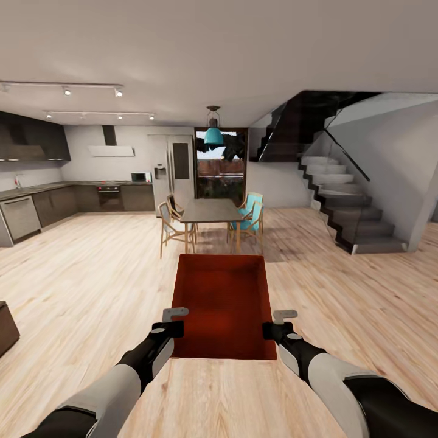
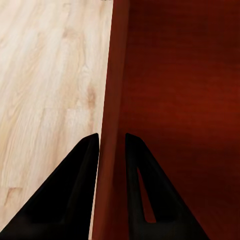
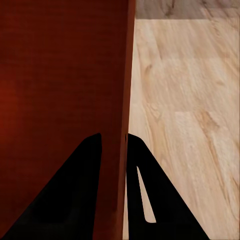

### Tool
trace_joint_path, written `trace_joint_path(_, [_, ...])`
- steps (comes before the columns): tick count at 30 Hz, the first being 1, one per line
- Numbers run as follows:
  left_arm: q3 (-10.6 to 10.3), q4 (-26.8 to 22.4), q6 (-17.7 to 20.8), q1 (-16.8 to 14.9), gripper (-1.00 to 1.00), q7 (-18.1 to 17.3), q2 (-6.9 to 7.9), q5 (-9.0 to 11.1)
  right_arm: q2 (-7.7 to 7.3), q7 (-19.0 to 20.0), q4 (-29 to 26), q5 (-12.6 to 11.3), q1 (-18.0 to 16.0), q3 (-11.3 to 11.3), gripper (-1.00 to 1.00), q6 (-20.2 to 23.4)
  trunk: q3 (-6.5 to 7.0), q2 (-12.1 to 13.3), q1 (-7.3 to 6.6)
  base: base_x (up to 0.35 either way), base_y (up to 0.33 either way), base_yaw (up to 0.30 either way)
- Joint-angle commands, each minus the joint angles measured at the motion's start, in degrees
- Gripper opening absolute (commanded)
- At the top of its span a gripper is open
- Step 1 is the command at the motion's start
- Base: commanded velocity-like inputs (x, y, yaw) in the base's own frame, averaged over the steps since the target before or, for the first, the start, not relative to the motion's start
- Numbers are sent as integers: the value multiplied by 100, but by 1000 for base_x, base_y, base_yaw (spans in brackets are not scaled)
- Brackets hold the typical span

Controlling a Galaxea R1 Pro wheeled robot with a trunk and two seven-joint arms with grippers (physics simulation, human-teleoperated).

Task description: Move the two storage containers from the living room to the garage. In the garage, place one container on the floor and stack the other container on top of it (either order is fine).

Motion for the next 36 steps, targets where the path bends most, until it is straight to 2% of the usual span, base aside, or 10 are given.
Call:
trace_joint_path(1, [480, -43, -320, -8, -100, 81, 404, -79, 1, -19, 18, -28, 1, -56, -100, -23, -10, -7, 5, 322, 0, 0])
trace_joint_path(15, [479, -43, -320, -8, -100, 81, 404, -79, 3, -19, 18, -32, 3, -56, -100, -21, -10, -7, 5, 322, 0, -9])
trace_joint_path(36, [475, -43, -320, -8, -100, 81, 403, -79, 7, -19, 18, -37, 2, -56, -100, -28, -10, -7, 5, 322, 0, -241])
